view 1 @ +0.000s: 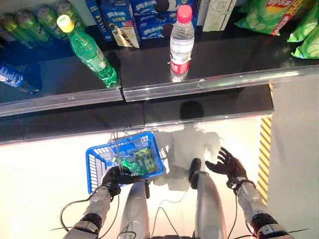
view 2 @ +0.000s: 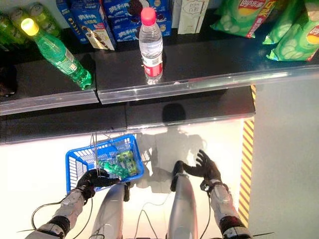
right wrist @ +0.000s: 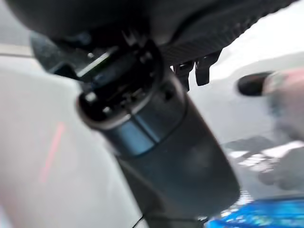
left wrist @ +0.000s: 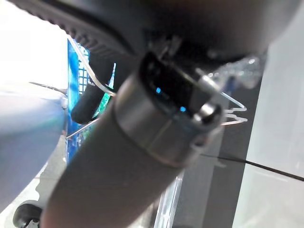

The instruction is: Pick up the drink and place into the basket.

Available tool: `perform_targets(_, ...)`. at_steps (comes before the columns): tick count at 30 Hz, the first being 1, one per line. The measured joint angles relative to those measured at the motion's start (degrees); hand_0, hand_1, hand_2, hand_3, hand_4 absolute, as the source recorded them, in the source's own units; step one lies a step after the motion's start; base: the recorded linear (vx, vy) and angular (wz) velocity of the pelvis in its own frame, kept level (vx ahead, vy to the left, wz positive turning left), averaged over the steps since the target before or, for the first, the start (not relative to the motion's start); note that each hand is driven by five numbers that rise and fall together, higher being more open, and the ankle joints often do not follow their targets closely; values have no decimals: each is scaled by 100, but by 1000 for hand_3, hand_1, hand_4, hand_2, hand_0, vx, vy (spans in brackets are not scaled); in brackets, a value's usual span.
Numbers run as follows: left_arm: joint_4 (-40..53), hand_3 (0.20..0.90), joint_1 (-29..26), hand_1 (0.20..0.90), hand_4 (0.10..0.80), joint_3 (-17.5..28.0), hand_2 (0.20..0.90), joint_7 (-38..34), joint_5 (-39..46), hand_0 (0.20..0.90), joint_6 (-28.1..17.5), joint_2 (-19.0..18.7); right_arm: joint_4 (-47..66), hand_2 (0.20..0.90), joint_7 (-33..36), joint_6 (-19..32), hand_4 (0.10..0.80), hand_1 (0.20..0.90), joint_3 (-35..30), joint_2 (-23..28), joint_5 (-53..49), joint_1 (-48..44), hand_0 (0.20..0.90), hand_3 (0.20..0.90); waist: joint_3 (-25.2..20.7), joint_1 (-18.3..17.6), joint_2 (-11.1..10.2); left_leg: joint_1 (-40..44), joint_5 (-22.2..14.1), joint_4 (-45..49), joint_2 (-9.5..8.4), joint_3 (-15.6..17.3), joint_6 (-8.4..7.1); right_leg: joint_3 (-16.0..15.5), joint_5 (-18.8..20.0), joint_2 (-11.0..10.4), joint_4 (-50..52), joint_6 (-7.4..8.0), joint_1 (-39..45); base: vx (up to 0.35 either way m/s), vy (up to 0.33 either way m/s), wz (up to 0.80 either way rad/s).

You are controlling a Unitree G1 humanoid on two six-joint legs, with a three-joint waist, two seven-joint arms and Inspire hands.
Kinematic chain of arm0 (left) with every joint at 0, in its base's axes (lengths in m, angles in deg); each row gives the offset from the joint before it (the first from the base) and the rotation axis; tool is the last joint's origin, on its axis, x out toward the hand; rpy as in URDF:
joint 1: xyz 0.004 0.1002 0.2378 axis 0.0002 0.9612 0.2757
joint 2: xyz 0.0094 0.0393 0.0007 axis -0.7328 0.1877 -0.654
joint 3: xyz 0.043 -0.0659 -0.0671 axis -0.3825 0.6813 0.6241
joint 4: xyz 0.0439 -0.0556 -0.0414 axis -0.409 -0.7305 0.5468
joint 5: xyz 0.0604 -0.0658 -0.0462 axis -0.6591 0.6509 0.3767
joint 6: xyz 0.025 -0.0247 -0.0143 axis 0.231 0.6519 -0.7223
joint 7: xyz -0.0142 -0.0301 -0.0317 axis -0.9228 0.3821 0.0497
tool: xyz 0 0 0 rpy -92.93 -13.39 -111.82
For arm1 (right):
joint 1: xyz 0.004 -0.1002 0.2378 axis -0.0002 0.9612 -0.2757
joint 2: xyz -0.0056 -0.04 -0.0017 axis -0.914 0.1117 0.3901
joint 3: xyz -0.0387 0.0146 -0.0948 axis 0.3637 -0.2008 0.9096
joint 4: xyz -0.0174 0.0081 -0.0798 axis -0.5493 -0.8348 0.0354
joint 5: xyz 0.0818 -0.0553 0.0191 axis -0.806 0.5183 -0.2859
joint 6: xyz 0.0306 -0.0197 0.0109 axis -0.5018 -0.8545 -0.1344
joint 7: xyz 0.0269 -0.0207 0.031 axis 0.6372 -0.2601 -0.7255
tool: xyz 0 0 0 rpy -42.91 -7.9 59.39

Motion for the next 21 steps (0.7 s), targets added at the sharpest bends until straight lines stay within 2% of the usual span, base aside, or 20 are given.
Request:
perform_targets(6,161,200,0,300,100,21,300,-113,75,300,-9,-87,1342,900,354,276,800,900,184,210,1066,-53,900,900,79,18,-140,9,13,-15,-1,-33,-21,-18,22,2,-9,-23,27,-10,-13,1)
perform_targets(11,137,200,8,300,100,14,300,-104,154,300,-43,-109,2553,900,459,281,800,900,428,874,1541,147,900,900,121,39,-172,102,55,-134,-4,-51,-52,-36,44,0,-128,1,159,-1,-3,1)
perform_targets(21,33,200,8,300,100,-58,300,-93,162,300,-165,-106,3452,900,724,286,800,900,442,1090,1862,-146,900,900,190,76,-182,252,80,-278,-7,-47,-60,-56,42,-4,-189,7,277,0,0,0)
